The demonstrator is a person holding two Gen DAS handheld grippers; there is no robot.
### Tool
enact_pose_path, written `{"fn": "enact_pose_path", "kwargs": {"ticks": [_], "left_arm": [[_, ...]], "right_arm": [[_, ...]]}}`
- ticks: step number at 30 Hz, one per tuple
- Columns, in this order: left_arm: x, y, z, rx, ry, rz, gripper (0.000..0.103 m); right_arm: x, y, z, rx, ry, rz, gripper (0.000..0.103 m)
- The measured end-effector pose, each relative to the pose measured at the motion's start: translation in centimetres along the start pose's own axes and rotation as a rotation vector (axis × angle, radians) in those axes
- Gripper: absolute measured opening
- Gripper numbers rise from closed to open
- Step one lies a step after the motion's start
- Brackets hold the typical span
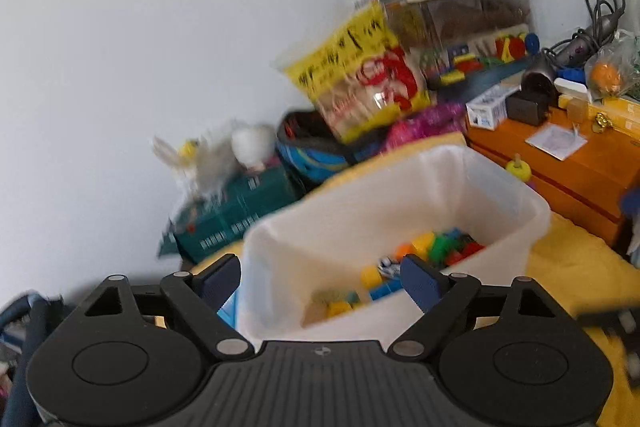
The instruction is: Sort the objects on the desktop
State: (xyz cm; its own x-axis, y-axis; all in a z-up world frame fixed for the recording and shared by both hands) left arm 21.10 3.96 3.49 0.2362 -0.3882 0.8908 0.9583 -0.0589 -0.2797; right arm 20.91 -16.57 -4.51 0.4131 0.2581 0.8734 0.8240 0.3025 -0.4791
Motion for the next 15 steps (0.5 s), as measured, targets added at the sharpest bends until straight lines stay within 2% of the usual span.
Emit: {"fn": "enact_pose_path", "kwargs": {"ticks": [5, 9, 15], "left_arm": [[-0.5, 0.1, 0.1, -0.017, -0.033, 0.066, 0.089], [-0.3, 1.2, -0.1, -0.019, -0.014, 0.119, 0.089], [-0.5, 2.3, 0.8, -0.019, -0.133, 0.204, 0.089]], "right_arm": [[3.6, 2.4, -1.0, -0.057, -0.105, 0.023, 0.103], [4.8, 4.0, -1.0, -0.016, -0.151, 0.071, 0.103], [4.4, 5.0, -0.5, 0.039, -0.141, 0.156, 0.103]]}}
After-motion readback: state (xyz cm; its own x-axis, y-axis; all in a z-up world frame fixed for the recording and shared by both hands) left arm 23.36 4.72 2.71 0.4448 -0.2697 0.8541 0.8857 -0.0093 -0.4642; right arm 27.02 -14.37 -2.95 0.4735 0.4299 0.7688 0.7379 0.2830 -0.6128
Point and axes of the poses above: each gripper's, at about its wrist camera, not at the fingertips, and y roughly the way its jaws point, z to its left, x to its top, the point moved 7 cm from there along y, roughly the way its jaws point, and after that the axes turned 15 degrees about -z, right-handed, at the moved point
